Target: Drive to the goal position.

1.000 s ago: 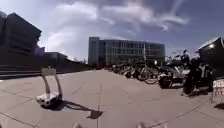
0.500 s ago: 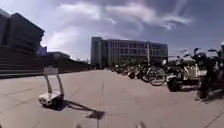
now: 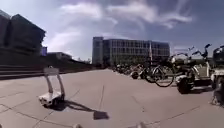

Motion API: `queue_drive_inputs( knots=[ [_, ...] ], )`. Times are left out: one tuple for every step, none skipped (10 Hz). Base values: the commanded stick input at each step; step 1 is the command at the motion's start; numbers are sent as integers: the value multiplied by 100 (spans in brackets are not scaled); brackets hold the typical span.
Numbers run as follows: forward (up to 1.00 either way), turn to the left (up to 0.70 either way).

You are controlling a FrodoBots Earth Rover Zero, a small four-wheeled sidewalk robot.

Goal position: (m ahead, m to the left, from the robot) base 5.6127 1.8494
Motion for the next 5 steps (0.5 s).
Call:
queue_drive_inputs(
  knots=[
    [70, 3],
    [70, 3],
    [70, 3],
    [70, 3],
    [70, 3]
  ],
)
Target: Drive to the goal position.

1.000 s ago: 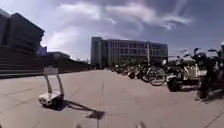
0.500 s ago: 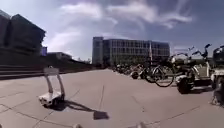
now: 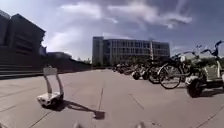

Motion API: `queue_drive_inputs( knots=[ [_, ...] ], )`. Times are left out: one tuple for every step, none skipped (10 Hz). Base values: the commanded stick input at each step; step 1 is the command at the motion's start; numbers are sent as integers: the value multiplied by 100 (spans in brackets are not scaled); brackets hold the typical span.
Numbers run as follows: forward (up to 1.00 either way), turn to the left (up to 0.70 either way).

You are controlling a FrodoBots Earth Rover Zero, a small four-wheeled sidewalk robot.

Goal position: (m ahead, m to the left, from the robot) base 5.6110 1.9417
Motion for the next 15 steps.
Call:
queue_drive_inputs(
  knots=[
    [70, 3],
    [70, 3],
    [70, 3],
    [70, 3],
    [70, 3],
    [70, 3],
    [70, 14],
    [70, 16],
    [70, 17],
    [70, 16],
    [70, 8],
    [70, 3],
    [70, 3],
    [70, 3],
    [70, 3]
  ],
)
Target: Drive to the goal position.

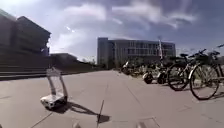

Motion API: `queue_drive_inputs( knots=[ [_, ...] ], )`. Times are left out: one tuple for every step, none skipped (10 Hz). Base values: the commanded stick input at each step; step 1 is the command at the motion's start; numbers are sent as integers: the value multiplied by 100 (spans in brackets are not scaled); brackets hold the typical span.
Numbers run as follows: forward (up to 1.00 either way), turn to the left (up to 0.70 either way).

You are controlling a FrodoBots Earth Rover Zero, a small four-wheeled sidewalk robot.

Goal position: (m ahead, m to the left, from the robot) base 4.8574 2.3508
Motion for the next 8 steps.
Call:
queue_drive_inputs(
  knots=[
    [70, 3],
    [70, 3],
    [70, 3],
    [70, 3],
    [70, 3],
    [70, 3],
    [70, 3],
    [70, 3]
  ],
)
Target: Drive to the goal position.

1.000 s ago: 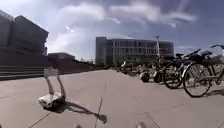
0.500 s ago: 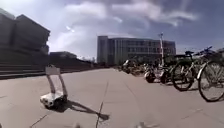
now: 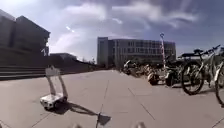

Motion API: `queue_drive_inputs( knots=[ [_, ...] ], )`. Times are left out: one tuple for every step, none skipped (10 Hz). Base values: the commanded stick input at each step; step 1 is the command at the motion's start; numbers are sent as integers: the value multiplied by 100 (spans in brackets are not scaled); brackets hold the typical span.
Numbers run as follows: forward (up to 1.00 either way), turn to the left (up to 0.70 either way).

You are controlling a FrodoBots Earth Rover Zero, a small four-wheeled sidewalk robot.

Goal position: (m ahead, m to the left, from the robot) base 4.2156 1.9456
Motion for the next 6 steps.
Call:
queue_drive_inputs(
  knots=[
    [70, 3],
    [70, 3],
    [70, 3],
    [70, 3],
    [70, 3],
    [70, 3]
  ],
)
